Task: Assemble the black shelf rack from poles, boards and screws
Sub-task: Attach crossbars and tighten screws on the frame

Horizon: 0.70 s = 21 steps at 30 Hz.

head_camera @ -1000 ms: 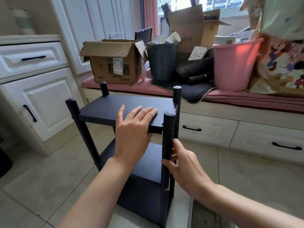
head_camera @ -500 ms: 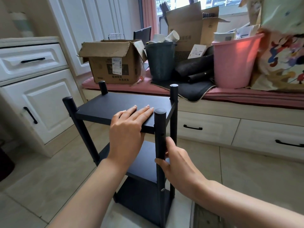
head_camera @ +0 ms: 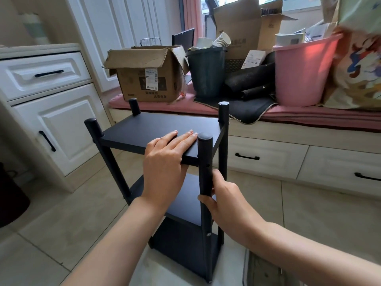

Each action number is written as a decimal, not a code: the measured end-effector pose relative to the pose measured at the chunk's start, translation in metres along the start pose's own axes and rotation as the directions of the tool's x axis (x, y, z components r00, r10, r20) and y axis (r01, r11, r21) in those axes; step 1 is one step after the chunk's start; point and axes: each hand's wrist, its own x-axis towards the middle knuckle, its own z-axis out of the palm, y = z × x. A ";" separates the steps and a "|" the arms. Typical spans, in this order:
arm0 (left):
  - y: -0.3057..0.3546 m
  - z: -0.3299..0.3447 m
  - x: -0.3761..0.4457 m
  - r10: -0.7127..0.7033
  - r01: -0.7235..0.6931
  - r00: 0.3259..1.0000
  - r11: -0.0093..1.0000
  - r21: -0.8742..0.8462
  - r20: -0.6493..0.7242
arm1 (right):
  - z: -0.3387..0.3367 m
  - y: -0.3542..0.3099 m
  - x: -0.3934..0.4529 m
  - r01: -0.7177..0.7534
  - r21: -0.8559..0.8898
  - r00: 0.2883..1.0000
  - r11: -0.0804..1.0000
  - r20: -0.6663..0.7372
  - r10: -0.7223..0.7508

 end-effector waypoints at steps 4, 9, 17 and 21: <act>0.002 0.001 0.001 -0.019 0.019 1.000 1.000 0.007 -0.023 | -0.002 -0.002 0.001 0.018 -0.024 1.000 1.000 0.014 -0.018; 0.004 -0.002 0.000 -0.026 0.026 1.000 1.000 0.000 -0.013 | -0.001 0.001 0.004 0.023 -0.052 1.000 0.998 0.021 -0.022; -0.004 -0.019 -0.002 0.037 0.003 0.966 0.988 -0.155 0.256 | -0.012 0.019 0.013 0.015 -0.021 0.997 1.000 0.073 -0.013; -0.002 -0.020 -0.003 0.040 0.021 0.962 0.975 -0.219 0.270 | -0.015 0.021 0.014 0.025 0.001 0.997 1.000 0.067 -0.025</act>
